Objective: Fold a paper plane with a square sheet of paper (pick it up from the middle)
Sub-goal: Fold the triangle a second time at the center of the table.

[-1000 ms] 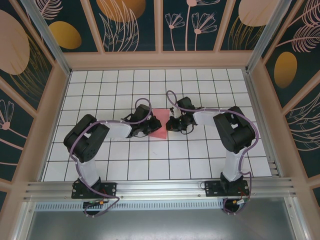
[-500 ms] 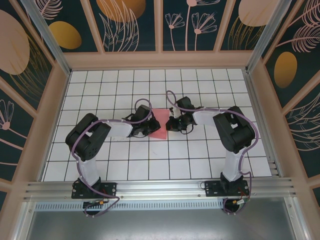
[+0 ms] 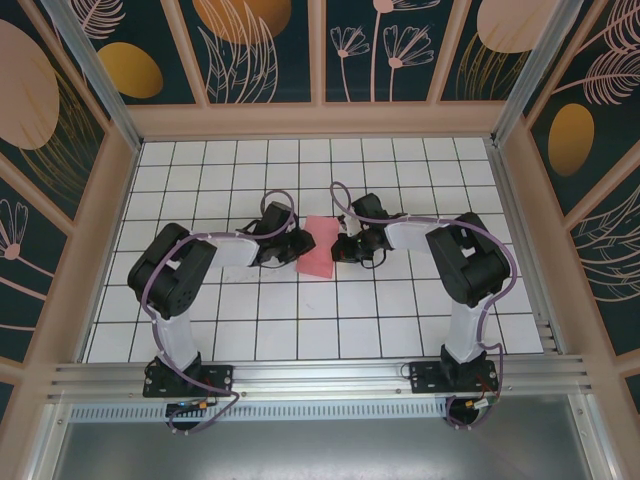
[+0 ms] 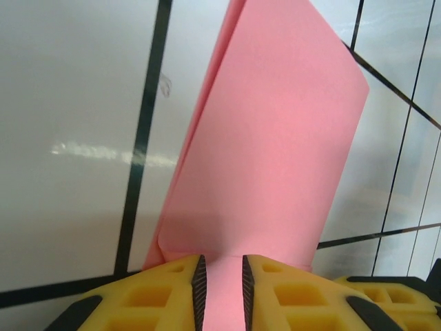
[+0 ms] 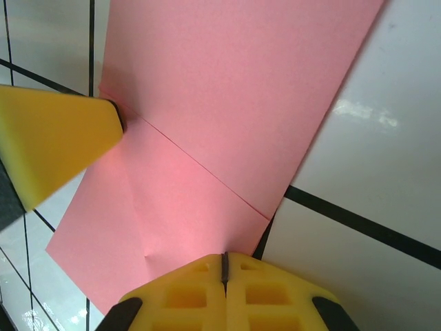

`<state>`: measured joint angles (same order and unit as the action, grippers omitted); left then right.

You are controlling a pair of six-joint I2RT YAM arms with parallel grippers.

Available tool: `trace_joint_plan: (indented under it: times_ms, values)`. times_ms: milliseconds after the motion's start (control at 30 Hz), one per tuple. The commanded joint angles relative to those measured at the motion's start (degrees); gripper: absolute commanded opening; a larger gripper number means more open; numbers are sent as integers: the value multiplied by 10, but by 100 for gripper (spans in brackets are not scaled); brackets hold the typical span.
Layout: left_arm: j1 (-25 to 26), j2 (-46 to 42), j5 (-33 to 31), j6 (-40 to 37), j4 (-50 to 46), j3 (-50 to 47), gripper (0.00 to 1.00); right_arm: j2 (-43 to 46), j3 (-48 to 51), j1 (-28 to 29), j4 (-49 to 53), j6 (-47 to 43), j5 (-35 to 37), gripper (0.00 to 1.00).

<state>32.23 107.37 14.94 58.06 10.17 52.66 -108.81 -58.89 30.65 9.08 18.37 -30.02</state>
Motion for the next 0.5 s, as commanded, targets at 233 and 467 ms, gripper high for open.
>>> trace_joint_plan:
  times_ms: [233, 467]
  values:
    - [-36, -4, -12, -66, -29, 19, 30, -39, 8, 1, 53, -15, 83, 6]
    - [-32, -62, 43, -73, 30, -9, 31, -37, 6, 1, 53, -13, 80, 6]
